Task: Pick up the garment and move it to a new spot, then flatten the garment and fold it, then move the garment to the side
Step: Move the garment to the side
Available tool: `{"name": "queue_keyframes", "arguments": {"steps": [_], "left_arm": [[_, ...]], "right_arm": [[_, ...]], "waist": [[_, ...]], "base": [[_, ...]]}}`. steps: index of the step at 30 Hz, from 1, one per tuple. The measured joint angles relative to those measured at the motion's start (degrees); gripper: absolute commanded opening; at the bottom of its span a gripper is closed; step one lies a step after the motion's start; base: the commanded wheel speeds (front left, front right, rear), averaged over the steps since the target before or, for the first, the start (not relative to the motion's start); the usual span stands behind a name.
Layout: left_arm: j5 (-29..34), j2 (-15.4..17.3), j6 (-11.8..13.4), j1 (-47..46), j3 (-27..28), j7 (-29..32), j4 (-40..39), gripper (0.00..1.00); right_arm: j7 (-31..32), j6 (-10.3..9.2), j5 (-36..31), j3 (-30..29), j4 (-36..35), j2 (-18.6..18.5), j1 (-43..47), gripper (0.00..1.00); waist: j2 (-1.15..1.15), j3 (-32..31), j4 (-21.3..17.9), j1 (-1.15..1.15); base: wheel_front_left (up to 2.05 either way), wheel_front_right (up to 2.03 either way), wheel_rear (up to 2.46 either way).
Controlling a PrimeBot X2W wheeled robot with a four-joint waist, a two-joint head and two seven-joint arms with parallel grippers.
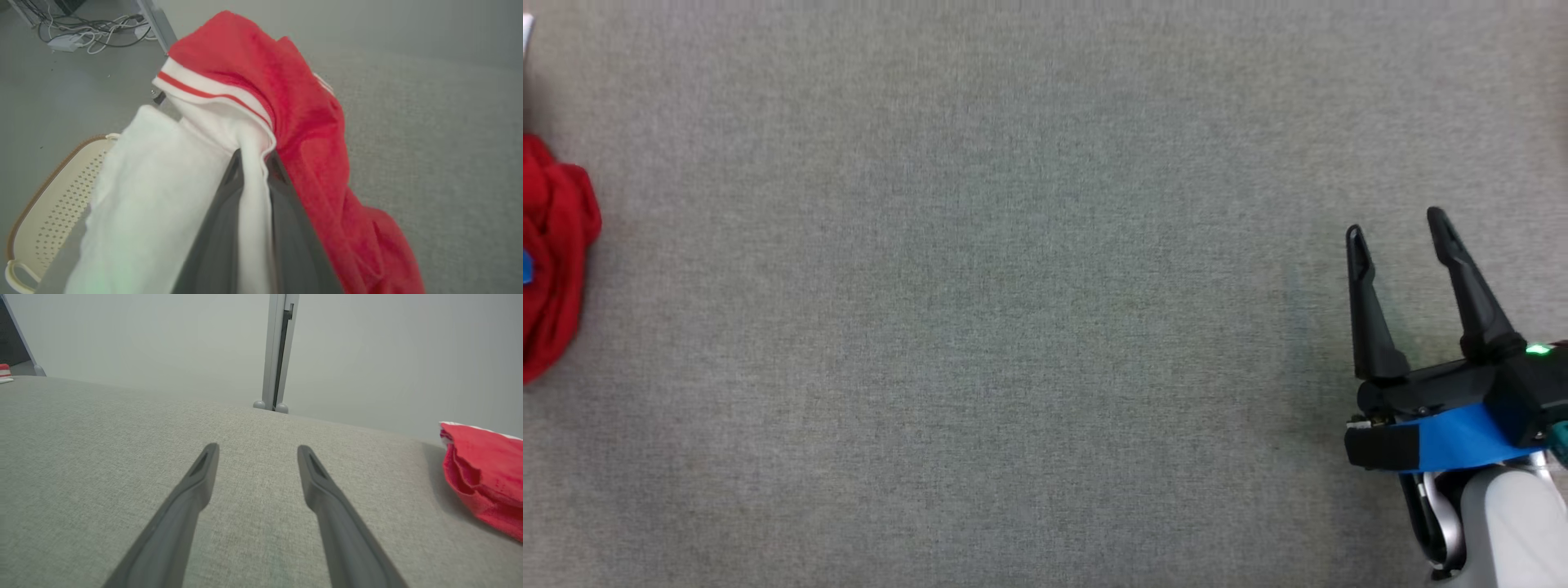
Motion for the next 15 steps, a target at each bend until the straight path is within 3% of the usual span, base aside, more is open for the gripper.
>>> {"name": "queue_keyframes", "arguments": {"steps": [7, 15], "left_arm": [[-0.6, 2.2, 0.0, -3.0, -5.4, -9.8, -6.6, 0.0], [1.0, 0.0, 0.0, -7.7, -12.4, -12.5, -17.8, 0.0]], "right_arm": [[-2.2, 0.0, 1.7, 0.8, 4.5, 0.8, 0.7, 1.0], [-3.9, 0.0, 4.2, 3.5, 8.8, 1.5, 1.0, 1.0]], "waist": [[0.0, -4.7, -1.6, -0.01], [-0.01, -9.7, -5.9, -0.01]], "base": [[0.0, 0.0, 0.0], [0.0, 0.0, 0.0]]}}
